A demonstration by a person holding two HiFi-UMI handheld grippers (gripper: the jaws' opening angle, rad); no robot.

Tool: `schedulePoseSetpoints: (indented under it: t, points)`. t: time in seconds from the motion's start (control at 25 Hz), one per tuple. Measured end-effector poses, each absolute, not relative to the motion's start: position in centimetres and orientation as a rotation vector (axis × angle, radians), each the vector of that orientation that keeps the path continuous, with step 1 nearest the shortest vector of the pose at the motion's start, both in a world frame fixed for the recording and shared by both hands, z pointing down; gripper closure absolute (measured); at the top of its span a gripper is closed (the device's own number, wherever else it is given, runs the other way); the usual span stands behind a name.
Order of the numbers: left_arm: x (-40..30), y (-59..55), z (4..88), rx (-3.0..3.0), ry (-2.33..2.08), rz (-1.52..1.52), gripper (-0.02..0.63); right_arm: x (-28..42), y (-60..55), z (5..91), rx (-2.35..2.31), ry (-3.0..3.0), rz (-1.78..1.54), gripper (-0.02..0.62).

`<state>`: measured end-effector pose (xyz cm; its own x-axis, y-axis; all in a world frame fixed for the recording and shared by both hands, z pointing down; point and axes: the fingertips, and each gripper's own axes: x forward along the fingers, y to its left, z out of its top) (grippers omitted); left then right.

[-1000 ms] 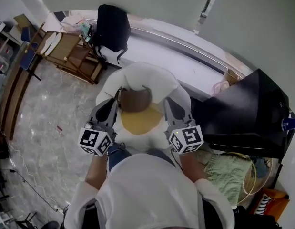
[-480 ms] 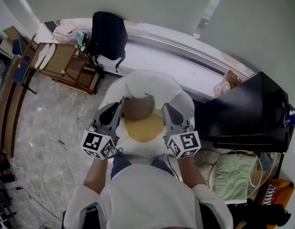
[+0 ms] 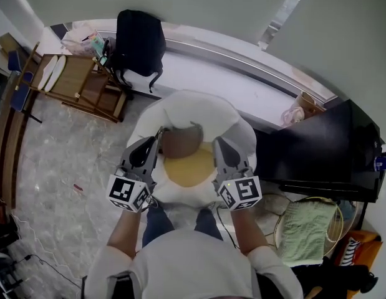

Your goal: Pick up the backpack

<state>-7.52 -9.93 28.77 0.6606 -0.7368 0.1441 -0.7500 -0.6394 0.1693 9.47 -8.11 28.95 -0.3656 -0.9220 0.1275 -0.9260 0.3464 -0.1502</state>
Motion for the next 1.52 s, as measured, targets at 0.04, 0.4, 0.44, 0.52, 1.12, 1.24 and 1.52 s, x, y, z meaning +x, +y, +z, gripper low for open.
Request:
schedulePoseSetpoints:
  t: [0.04, 0.4, 0.44, 0.52, 1.12, 1.24, 1.52]
  points:
    - [-7.5, -10.1, 29.0, 2.660, -1.206, 0.087, 0.558, 9.5, -8.4, 29.2, 1.761, -2.555, 0.308, 0.565]
    - [-7.8, -11.4, 32.0, 2.626, -1.191, 0.094, 0.558, 10.3, -10.1, 32.7, 1.792, -2.493, 0.308, 0.566]
    - [-7.8, -11.5, 32.3, 2.621, -1.191, 0.099, 0.559, 10.3, -10.3, 33.1, 1.791, -2.489, 0.312, 0.566]
    - [-7.7, -11.7, 33.1, 2.612, -1.191, 0.103, 0.560, 10.1, -10.5, 33.9, 1.788, -2.483, 0.325, 0.565]
    - [-7.8, -13.3, 38.4, 2.556, -1.176, 0.117, 0.563, 9.4, -12.4, 39.4, 1.757, -2.460, 0.406, 0.565]
    - [-7.7, -13.6, 39.5, 2.543, -1.178, 0.122, 0.563, 9.4, -12.9, 40.7, 1.743, -2.467, 0.412, 0.566]
    - [-8.1, -14.7, 42.3, 2.528, -1.205, 0.145, 0.563, 9.2, -14.0, 43.3, 1.735, -2.471, 0.428, 0.566]
